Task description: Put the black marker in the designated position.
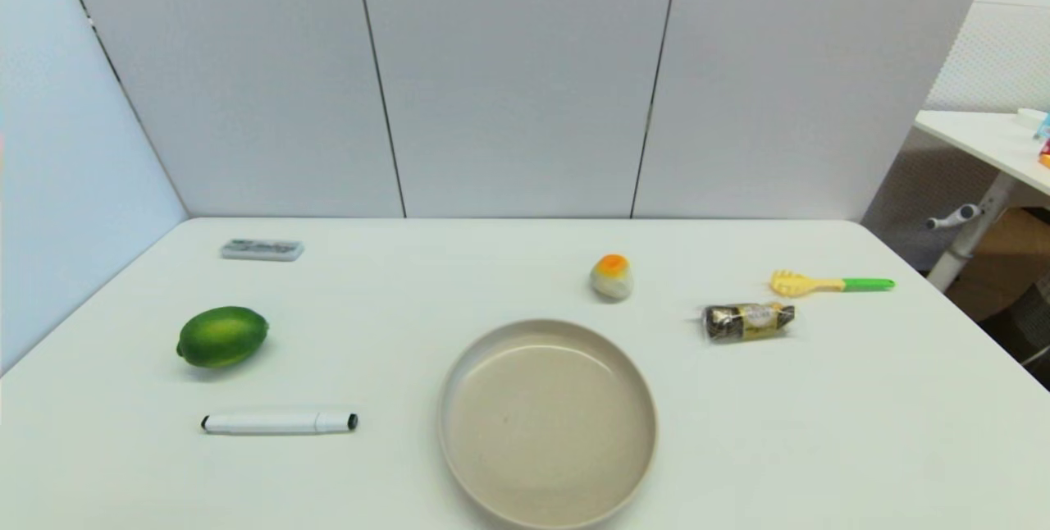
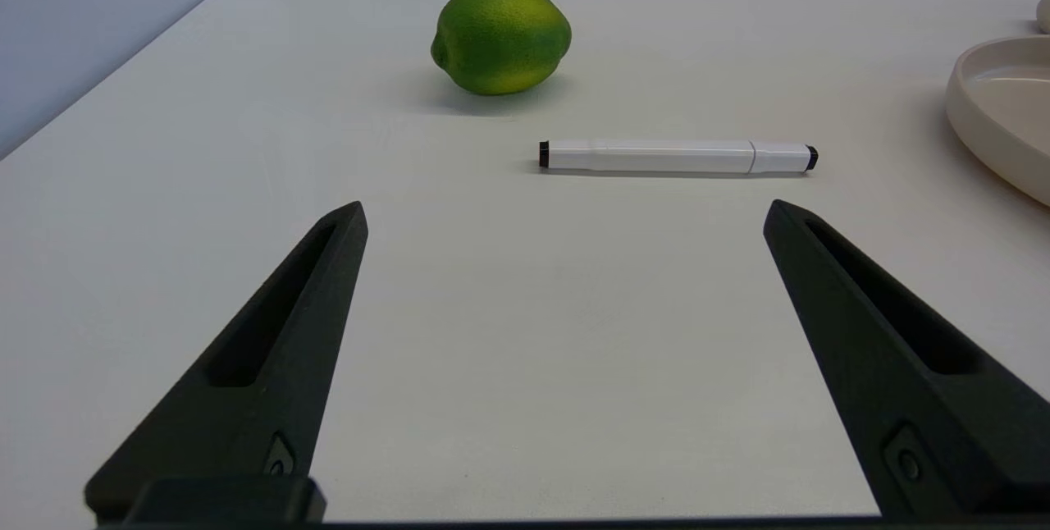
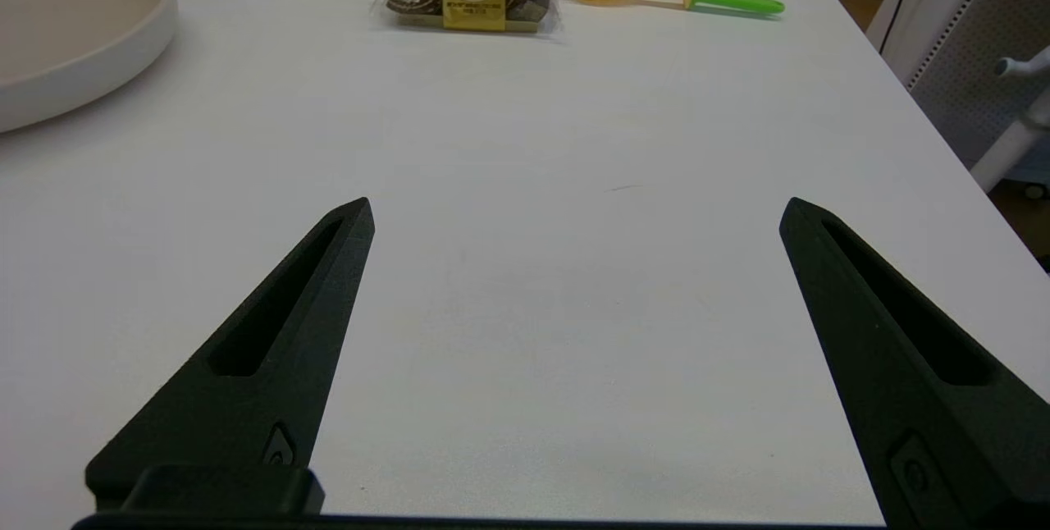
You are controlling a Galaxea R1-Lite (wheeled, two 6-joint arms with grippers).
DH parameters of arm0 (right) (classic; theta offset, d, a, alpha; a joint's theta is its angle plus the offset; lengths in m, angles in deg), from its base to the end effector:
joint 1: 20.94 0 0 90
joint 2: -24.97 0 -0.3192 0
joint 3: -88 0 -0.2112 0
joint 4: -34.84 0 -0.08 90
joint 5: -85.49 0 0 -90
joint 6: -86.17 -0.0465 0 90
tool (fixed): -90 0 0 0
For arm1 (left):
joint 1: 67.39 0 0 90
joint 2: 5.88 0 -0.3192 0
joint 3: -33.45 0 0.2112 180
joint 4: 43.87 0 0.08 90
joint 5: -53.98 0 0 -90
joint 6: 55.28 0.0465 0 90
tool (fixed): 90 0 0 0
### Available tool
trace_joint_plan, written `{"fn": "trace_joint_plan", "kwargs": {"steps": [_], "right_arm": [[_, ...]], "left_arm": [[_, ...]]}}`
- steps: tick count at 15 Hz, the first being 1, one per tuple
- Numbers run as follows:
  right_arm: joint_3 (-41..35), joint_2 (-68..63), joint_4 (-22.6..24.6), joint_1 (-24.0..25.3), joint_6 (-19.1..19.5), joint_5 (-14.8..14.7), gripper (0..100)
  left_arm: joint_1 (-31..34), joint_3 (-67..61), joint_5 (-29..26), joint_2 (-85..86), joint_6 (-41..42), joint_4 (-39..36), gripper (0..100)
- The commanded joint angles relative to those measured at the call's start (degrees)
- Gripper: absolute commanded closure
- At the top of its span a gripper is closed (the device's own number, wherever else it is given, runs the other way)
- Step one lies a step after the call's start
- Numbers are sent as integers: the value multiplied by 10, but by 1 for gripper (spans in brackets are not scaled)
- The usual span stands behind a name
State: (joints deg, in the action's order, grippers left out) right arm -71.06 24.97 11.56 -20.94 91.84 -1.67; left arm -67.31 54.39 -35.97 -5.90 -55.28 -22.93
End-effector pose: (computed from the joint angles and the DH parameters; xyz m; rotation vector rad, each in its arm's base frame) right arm 0.0044 0.0023 0.0703 -0.0979 0.0383 0.0515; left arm 0.0046 0.0000 0.0755 0.0000 0.0003 0.0023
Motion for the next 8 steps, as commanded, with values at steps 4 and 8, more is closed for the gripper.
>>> {"fn": "trace_joint_plan", "kwargs": {"steps": [4, 8], "right_arm": [[0, -1, 0, 0, 0, 1, 0], [0, -1, 0, 0, 0, 1, 0]], "left_arm": [[0, 0, 0, -1, 0, 0, 0], [0, 0, 0, -1, 0, 0, 0]]}}
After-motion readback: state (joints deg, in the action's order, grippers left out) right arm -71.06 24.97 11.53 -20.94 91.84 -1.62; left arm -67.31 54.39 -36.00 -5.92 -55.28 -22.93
